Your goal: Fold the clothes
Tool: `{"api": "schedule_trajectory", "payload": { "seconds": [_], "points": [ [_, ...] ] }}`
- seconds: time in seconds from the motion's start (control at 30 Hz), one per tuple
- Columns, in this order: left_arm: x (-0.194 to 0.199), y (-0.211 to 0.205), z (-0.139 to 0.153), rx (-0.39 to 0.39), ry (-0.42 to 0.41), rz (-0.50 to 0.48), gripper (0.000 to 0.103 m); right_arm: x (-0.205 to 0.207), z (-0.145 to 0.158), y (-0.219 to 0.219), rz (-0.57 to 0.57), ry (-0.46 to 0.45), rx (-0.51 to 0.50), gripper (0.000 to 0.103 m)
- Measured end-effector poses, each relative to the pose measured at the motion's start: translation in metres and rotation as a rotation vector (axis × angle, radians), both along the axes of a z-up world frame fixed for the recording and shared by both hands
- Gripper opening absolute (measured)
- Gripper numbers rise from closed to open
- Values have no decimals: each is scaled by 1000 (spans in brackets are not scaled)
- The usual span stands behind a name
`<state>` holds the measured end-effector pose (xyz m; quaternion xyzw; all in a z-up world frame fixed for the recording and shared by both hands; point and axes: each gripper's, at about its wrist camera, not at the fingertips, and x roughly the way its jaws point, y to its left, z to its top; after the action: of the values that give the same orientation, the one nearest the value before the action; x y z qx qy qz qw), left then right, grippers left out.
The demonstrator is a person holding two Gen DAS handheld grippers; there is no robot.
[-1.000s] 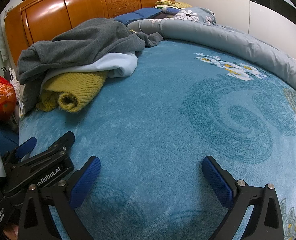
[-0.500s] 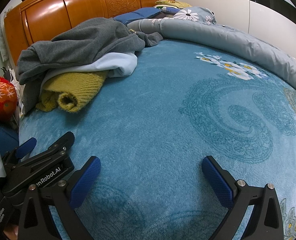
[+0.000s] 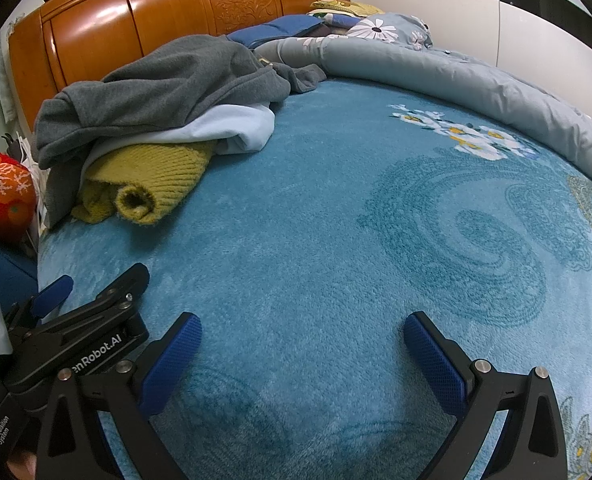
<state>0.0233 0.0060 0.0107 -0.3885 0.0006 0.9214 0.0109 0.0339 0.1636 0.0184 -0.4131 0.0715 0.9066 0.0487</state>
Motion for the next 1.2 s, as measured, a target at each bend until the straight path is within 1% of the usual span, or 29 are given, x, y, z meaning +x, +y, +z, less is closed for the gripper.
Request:
{"api": "schedule_trajectory", "payload": {
  "seconds": [0.03,0.1,0.43,0.57,0.73,1.0,1.2],
  "points": [
    [2,2,1,0,0,0,98,0,0,0,0,0,0,103],
    [-3,-6,-3,2,0,0,98,0,0,0,0,1,0,103],
    [4,0,4,4,0,1,98,0,0,0,1,0,-3,103],
    [-15,-5,4,7,-4,11,98,0,0,0,1,0,-2,103],
    [-19,-9,3,7,-4,8,98,0,0,1,2,1,-3,103],
    [-16,-13,2,7,-2,7,98,0,0,0,2,2,-3,103],
    [-12,-6,4,6,-3,8,98,0,-1,0,2,2,-3,103]
  ]
}}
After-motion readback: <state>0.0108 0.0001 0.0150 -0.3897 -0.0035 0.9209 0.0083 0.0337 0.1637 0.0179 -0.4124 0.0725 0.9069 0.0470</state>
